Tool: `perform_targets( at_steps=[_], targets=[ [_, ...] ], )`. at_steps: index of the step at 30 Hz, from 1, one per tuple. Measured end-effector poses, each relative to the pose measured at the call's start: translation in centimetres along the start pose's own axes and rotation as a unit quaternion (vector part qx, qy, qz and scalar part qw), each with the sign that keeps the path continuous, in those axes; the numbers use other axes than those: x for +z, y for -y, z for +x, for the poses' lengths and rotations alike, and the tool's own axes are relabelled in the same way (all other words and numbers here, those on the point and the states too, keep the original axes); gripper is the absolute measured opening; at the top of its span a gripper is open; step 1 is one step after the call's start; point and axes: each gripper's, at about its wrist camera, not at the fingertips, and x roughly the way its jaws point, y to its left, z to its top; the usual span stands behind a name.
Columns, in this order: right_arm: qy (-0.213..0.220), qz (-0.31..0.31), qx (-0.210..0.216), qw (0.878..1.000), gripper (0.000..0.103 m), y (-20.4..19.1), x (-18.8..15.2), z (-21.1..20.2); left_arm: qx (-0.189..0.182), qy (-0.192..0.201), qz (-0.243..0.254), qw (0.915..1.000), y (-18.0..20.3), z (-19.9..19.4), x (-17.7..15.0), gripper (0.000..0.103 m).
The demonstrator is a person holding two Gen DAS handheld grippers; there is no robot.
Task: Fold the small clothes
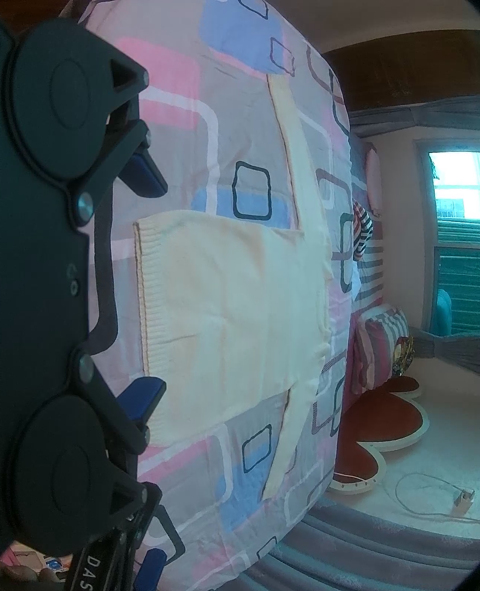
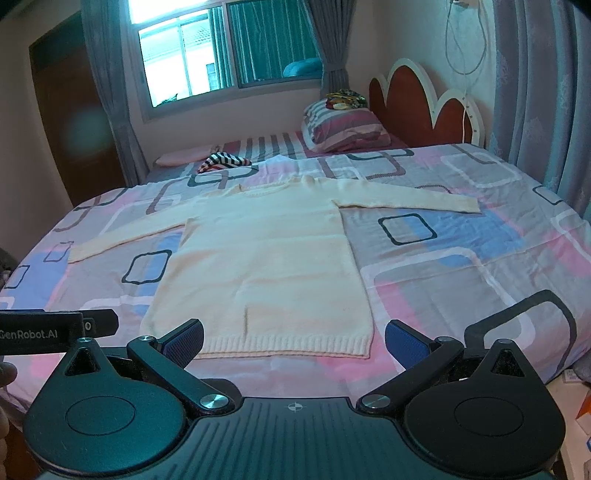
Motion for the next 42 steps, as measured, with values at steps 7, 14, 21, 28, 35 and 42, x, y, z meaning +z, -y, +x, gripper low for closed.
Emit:
perform_targets(
  at_steps=[7, 14, 21, 28, 35, 42],
  targets=[
    [0.002, 0.009, -0.013, 1.000, 0.103, 0.9, 0.7, 1.2, 0.002, 0.004, 0.007, 1.0000, 0.1, 0.6, 0.4, 0.102],
    [0.014, 0.008, -0.029, 0.999, 0.103, 2.2, 2.0, 2.8, 0.003, 0.003, 0.015, 0.9999, 0.7, 2.9, 1.8, 0.102],
    [0.028, 0.006, -0.046, 0.999, 0.103, 4.7, 4.5, 6.7, 0.010, -0.003, 0.015, 0.9998, 1.5, 7.3, 4.5, 0.103],
    [0.018, 0.021, -0.056, 0.998, 0.103, 8.5, 7.7, 12.5, 0.003, -0.011, 0.012, 0.9999, 2.8, 13.4, 8.5, 0.103],
    [0.007, 0.041, -0.068, 0.997, 0.103, 13.1, 11.7, 19.1, 0.008, -0.020, 0.001, 0.9998, 4.9, 20.4, 12.7, 0.102],
    [-0.007, 0.038, -0.081, 0.996, 0.103, 17.1, 15.2, 25.1, 0.029, -0.024, -0.022, 0.9990, 6.0, 25.6, 15.9, 0.102]
  ],
)
